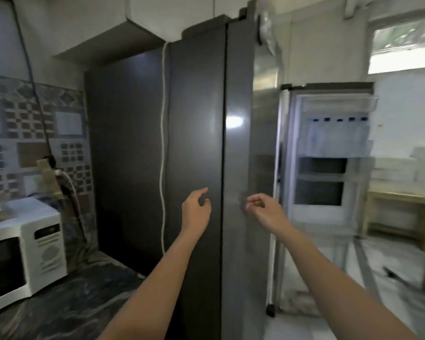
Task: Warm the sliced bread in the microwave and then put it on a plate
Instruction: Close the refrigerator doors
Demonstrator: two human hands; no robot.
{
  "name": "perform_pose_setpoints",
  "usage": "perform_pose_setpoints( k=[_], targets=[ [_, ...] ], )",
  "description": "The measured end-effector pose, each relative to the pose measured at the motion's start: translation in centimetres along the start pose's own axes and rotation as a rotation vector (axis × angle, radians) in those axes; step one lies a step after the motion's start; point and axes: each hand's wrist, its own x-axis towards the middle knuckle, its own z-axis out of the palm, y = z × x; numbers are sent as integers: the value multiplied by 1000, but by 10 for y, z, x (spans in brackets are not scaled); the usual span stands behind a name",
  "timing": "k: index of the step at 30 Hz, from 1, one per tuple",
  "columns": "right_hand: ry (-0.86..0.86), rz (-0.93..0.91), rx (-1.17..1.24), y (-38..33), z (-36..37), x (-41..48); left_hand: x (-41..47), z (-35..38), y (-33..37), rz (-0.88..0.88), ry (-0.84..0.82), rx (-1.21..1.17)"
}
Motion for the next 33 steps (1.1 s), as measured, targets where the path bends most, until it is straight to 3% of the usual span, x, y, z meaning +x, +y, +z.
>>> perform_pose_setpoints(
  k=[7, 14, 26, 33],
  targets=[
    [260, 137, -70, 70, -168, -9, -12, 166, 84, 192, -224, -180],
    [436, 310, -167, 140, -283, 2, 1, 320, 111, 145, -517, -221],
    [658, 406, -209, 285, -462, 130, 105, 607, 128, 167, -663, -269],
    [737, 510, -261, 362, -566, 161, 107, 768, 152, 180, -822, -265]
  ],
)
